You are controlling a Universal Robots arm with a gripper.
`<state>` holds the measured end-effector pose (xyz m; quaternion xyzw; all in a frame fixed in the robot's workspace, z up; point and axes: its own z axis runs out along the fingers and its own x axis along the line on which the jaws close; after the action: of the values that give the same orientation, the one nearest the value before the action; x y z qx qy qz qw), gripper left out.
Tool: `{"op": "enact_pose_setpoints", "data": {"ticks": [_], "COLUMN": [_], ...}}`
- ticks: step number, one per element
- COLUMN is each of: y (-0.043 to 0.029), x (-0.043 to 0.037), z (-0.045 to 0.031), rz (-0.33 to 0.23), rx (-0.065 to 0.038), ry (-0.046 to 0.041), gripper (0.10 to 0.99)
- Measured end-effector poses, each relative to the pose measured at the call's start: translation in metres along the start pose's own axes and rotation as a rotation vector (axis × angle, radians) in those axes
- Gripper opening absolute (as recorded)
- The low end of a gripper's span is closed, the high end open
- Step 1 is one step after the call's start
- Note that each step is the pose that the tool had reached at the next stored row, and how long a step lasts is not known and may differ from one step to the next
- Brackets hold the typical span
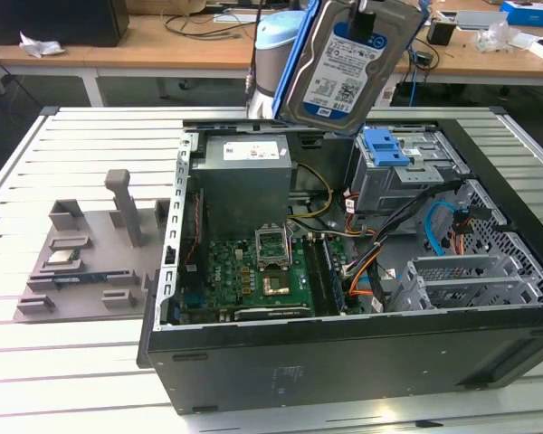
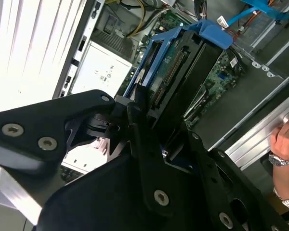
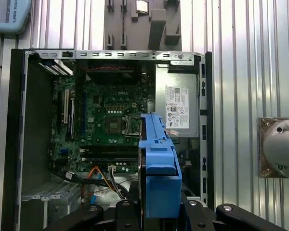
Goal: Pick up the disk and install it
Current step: 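Pick up the disk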
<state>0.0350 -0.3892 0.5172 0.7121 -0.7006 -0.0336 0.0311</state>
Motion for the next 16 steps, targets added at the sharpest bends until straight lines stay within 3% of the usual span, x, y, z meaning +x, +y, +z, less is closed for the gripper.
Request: {"op": "enact_pose_setpoints", "data": {"ticks": [4,6,11,14,16], "y": [-0.0009,-0.0012,-0.0025,-0.0030,-0.0033], "x": [0.0231,0.0308,0.0633,0.0765,0.0925], "z": [0.0003,0.0003,0.0007,0.0009,0.0014], "rz": [0.000,0.000,0.000,0.000,0.000], "rx": [0.000,0.000,-0.001,-0.001,-0.001], "ry": [-0.0001,0.0001,-0.0001,0.0000,0.0000], "gripper": [0.365,0.365,0.365,0.365,0.365]}}
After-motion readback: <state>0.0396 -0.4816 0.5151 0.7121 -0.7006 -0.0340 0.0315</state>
